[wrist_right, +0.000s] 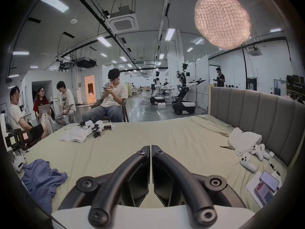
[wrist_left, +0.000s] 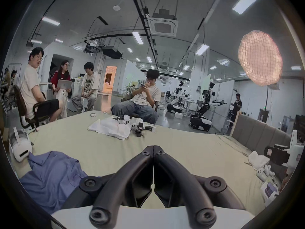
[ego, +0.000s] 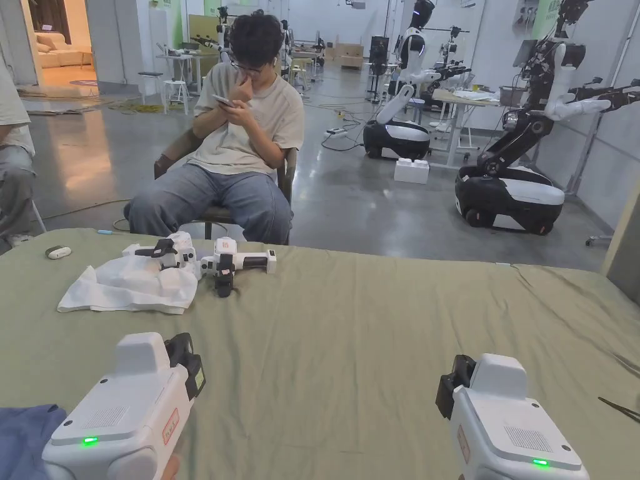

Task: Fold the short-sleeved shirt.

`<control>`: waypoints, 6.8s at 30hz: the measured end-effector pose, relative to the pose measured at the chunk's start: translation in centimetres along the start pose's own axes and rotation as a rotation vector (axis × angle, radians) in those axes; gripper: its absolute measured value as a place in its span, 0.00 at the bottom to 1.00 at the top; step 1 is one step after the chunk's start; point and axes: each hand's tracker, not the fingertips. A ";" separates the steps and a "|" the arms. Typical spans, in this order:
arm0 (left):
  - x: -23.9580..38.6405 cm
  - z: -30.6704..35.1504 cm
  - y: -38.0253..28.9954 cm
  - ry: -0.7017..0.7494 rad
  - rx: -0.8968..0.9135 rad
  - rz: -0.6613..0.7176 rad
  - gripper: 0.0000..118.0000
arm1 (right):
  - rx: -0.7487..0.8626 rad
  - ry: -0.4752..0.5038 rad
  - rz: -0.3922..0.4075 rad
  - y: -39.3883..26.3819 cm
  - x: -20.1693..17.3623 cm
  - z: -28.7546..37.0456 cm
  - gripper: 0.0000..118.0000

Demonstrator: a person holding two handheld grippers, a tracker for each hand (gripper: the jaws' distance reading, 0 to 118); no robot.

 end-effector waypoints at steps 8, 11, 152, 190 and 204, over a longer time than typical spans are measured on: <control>-2.7 0.2 0.7 0.029 -0.110 -0.106 0.00 | 0.004 0.014 0.066 0.2 -1.0 0.1 0.00; -5.6 0.5 0.4 0.057 -0.223 -0.104 0.00 | -0.012 0.035 0.077 -0.2 -1.5 -0.1 0.00; -2.6 -20.1 -11.9 -0.036 -0.842 0.016 0.62 | -0.083 -0.026 0.084 -1.6 5.8 1.7 0.00; -1.2 -5.2 -5.9 -0.145 -0.494 -0.192 0.01 | -0.614 -0.014 -0.007 -10.6 13.0 -6.6 0.01; -5.2 -2.5 9.2 -0.061 -0.213 -0.143 0.01 | -0.209 -0.044 0.103 8.0 13.0 -1.1 0.01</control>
